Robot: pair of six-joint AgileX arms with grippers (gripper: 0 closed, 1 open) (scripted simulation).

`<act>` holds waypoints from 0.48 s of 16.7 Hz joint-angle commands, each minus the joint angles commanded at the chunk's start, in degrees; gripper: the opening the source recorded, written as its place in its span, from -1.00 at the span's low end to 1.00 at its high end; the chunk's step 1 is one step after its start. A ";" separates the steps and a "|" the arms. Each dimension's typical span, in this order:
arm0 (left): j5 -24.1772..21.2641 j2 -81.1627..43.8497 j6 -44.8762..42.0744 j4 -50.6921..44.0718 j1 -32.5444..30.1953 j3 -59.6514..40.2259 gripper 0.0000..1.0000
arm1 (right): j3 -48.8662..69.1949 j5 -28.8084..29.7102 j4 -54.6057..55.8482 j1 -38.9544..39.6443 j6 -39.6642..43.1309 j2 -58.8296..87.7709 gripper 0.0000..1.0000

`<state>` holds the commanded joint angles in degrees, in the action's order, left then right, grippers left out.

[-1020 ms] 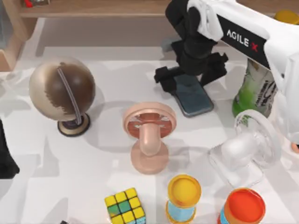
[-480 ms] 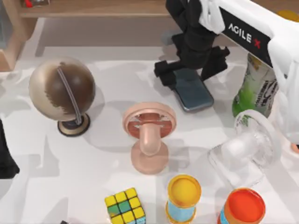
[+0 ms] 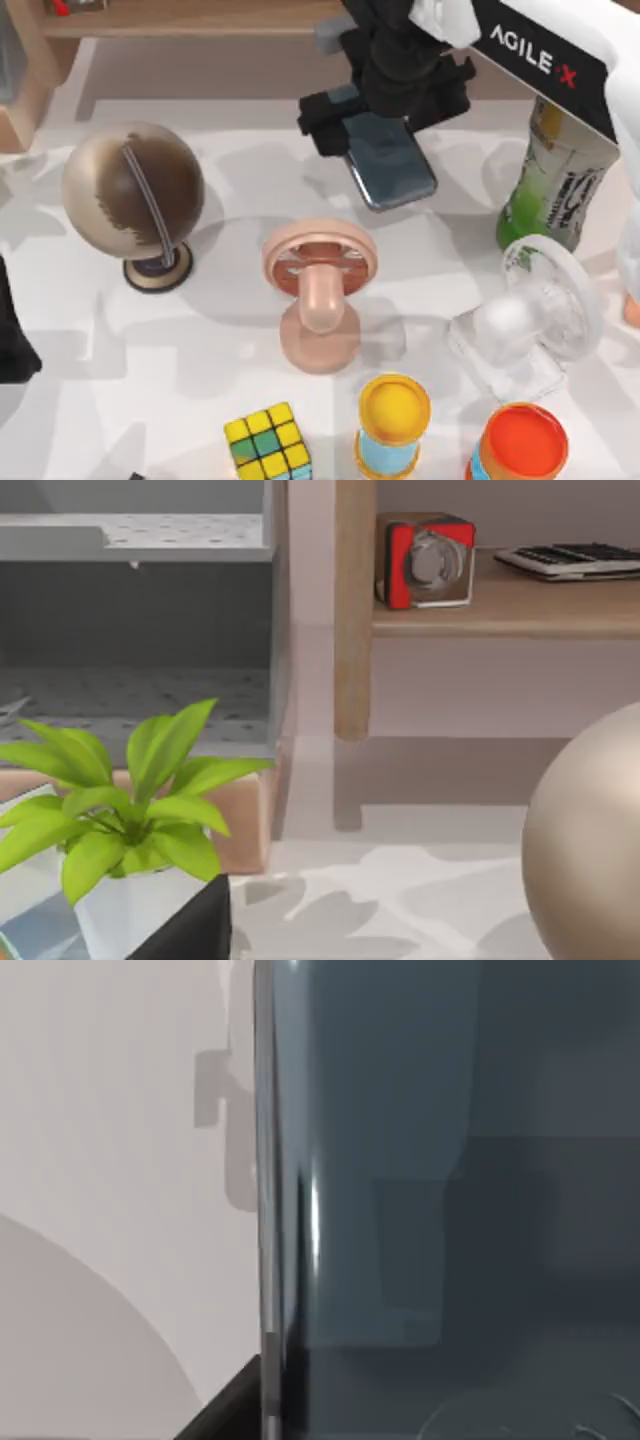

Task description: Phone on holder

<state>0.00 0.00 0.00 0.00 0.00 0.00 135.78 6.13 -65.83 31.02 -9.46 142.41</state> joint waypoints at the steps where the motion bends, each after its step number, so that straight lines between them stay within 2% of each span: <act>1: 0.00 0.00 0.00 0.00 0.00 0.00 1.00 | -2.62 1.49 1.45 0.95 -0.85 -3.26 -1.00; 8: 0.00 0.00 0.00 0.00 0.00 0.00 1.00 | -28.63 15.22 17.04 4.48 -7.86 -32.54 -1.00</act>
<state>0.00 0.00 0.00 0.00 0.00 0.00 107.16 21.35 -48.79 35.50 -17.32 109.87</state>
